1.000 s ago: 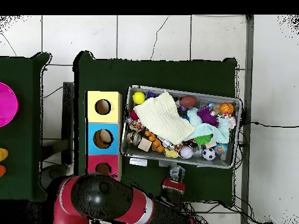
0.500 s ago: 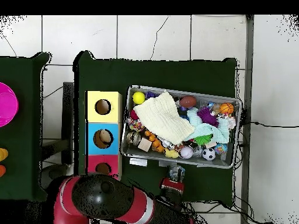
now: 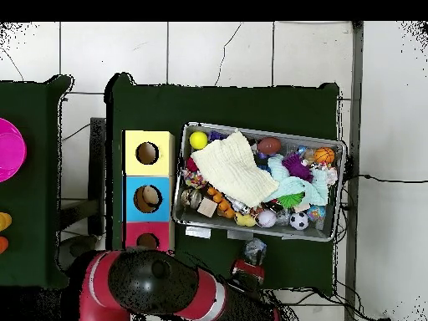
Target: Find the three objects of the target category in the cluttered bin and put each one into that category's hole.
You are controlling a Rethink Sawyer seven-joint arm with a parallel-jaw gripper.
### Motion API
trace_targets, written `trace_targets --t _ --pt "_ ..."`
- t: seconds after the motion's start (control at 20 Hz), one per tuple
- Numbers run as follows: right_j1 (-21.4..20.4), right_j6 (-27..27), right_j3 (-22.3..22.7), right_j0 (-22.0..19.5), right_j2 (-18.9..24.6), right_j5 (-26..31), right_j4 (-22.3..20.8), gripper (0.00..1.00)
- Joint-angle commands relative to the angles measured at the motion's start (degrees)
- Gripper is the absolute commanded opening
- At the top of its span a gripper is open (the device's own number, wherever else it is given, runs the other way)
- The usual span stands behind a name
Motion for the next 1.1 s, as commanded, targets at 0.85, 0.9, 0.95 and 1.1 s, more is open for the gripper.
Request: trace_targets --t 0.85,0.9,0.95,1.1 --pt "-4.3 3.4 -8.2 -3.1 12.1 19.0 -8.6 1.00" --pt "-4.3 3.5 -8.2 -3.3 12.3 18.8 -8.9 1.00" --pt "-4.5 3.5 -8.3 -3.5 12.4 18.9 -9.1 0.00" --pt "-4.6 3.5 -8.3 -3.6 12.5 18.9 -9.2 0.00"
